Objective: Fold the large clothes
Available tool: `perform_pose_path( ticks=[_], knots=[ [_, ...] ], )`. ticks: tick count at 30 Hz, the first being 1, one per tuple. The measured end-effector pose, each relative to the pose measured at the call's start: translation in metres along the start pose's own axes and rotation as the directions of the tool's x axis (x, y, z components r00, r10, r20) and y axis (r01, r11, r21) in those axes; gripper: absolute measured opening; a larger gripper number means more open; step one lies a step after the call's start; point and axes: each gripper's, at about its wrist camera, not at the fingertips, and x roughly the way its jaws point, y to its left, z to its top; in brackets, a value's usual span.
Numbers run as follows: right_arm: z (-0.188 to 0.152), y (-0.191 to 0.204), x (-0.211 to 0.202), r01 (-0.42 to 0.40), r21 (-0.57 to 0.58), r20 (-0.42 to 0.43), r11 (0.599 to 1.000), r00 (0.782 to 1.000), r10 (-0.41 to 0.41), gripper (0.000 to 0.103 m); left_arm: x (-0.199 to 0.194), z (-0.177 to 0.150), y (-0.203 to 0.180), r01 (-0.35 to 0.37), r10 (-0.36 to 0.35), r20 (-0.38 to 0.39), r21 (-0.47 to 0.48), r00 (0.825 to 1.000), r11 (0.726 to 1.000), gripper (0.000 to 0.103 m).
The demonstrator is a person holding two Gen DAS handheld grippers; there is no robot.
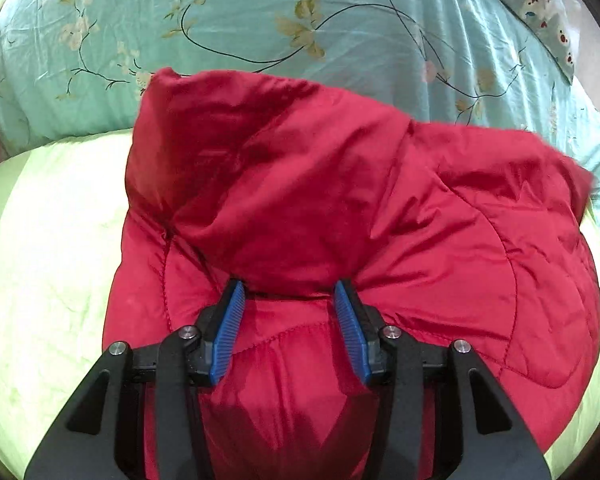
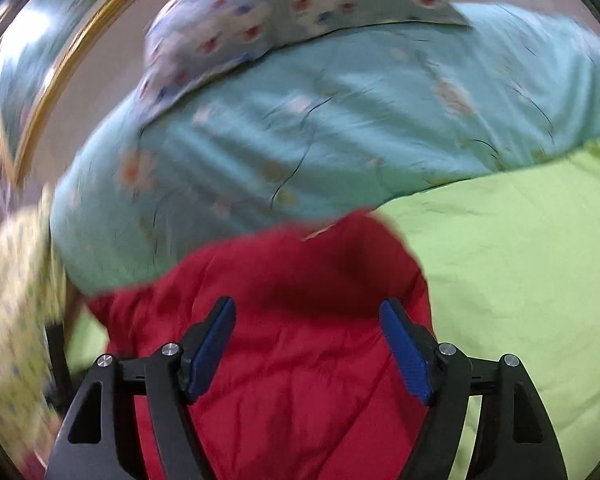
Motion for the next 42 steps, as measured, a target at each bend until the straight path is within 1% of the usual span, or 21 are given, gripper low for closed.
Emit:
perform_pose_path(
  ticks=[1,3,5,7,9,10,11,13,15,19,23,26,29,31,32,35,36,38,40,41,42],
  knots=[
    [-0.006,0.008,0.013,0.01,-0.057,-0.06,0.998,0.998,-0.013,0.076,0.0,0.0,-0.001,0.001,-0.001,0.0,-0.001,1.0,1.0,0.047],
    [-0.016,0.011,0.035,0.062,-0.117,-0.134,0.991,0.988,-0.078,0.075,0.0,0.002,0.0,-0.003,0.003,0.0,-0.001,1.0,1.0,0.047],
    [-0.022,0.003,0.056,0.087,-0.114,-0.194,0.99,0.975,-0.108,0.075,-0.004,-0.002,0.005,-0.017,0.017,0.004,-0.005,1.0,1.0,0.047],
    [-0.024,-0.007,0.067,0.091,-0.087,-0.211,0.992,0.972,-0.108,0.076,-0.002,0.001,0.013,-0.037,0.037,0.006,-0.025,0.999,0.999,0.047],
    [-0.023,-0.016,0.075,0.09,-0.056,-0.216,0.994,0.971,-0.1,0.082,0.003,0.006,0.023,-0.049,0.049,0.002,-0.053,0.999,0.997,0.047],
    [-0.023,-0.021,0.081,0.093,-0.036,-0.226,0.995,0.969,-0.098,0.085,0.006,0.009,0.028,-0.045,0.045,-0.002,-0.071,0.999,0.996,0.047],
    [-0.022,-0.024,0.086,0.101,-0.02,-0.235,0.995,0.967,-0.103,0.09,0.009,0.011,0.031,-0.044,0.043,-0.003,-0.079,0.999,0.996,0.047],
    [-0.02,-0.032,0.095,0.093,0.017,-0.252,0.996,0.964,-0.086,0.095,0.017,0.015,0.034,-0.062,0.061,-0.008,-0.082,0.998,0.995,0.047],
    [-0.02,-0.041,0.103,0.092,0.055,-0.271,0.994,0.96,-0.074,0.097,0.025,0.016,0.033,-0.073,0.072,-0.015,-0.079,0.997,0.994,0.048],
    [-0.02,-0.044,0.11,0.107,0.056,-0.288,0.993,0.954,-0.087,0.1,0.031,0.018,0.03,-0.085,0.083,-0.025,-0.08,0.996,0.993,0.049],
    [-0.02,-0.046,0.116,0.106,0.056,-0.289,0.993,0.954,-0.085,0.1,0.02,0.017,0.033,-0.049,0.047,-0.027,-0.112,0.999,0.992,0.048],
    [-0.021,-0.046,0.117,0.102,0.056,-0.29,0.993,0.954,-0.081,0.1,0.0,0.01,0.043,-0.01,0.007,-0.023,-0.14,1.0,0.99,0.048],
    [-0.019,-0.047,0.118,0.104,0.057,-0.29,0.993,0.953,-0.083,0.101,-0.028,-0.001,0.048,0.022,-0.022,0.004,-0.155,1.0,0.988,0.048],
    [-0.018,-0.043,0.115,0.114,0.044,-0.284,0.992,0.954,-0.097,0.1,-0.042,-0.009,0.054,0.045,-0.043,0.015,-0.171,0.999,0.984,0.054],
    [-0.018,-0.043,0.113,0.12,0.04,-0.284,0.992,0.953,-0.104,0.1,-0.047,-0.011,0.057,0.05,-0.047,0.019,-0.178,0.999,0.983,0.055],
    [-0.015,-0.04,0.105,0.129,0.038,-0.273,0.991,0.955,-0.114,0.1,-0.059,-0.023,0.063,0.048,-0.045,0.02,-0.191,0.999,0.98,0.058],
    [-0.015,-0.039,0.102,0.13,0.039,-0.267,0.991,0.957,-0.115,0.1,-0.061,-0.028,0.064,0.037,-0.035,0.019,-0.192,0.999,0.981,0.06],
    [-0.014,-0.038,0.093,0.13,0.046,-0.254,0.991,0.96,-0.114,0.098,-0.055,-0.035,0.074,0.032,-0.029,0.016,-0.203,0.999,0.979,0.064],
    [-0.014,-0.036,0.085,0.124,0.044,-0.247,0.991,0.963,-0.109,0.098,-0.055,-0.04,0.082,0.049,-0.046,0.015,-0.233,0.999,0.971,0.067],
    [-0.014,-0.035,0.08,0.121,0.037,-0.247,0.992,0.963,-0.109,0.098,-0.062,-0.05,0.094,0.054,-0.051,0.019,-0.247,0.999,0.968,0.068],
    [-0.015,-0.034,0.076,0.118,0.027,-0.247,0.993,0.963,-0.108,0.098,-0.052,-0.044,0.09,0.052,-0.049,0.021,-0.257,0.999,0.965,0.072]
  ],
)
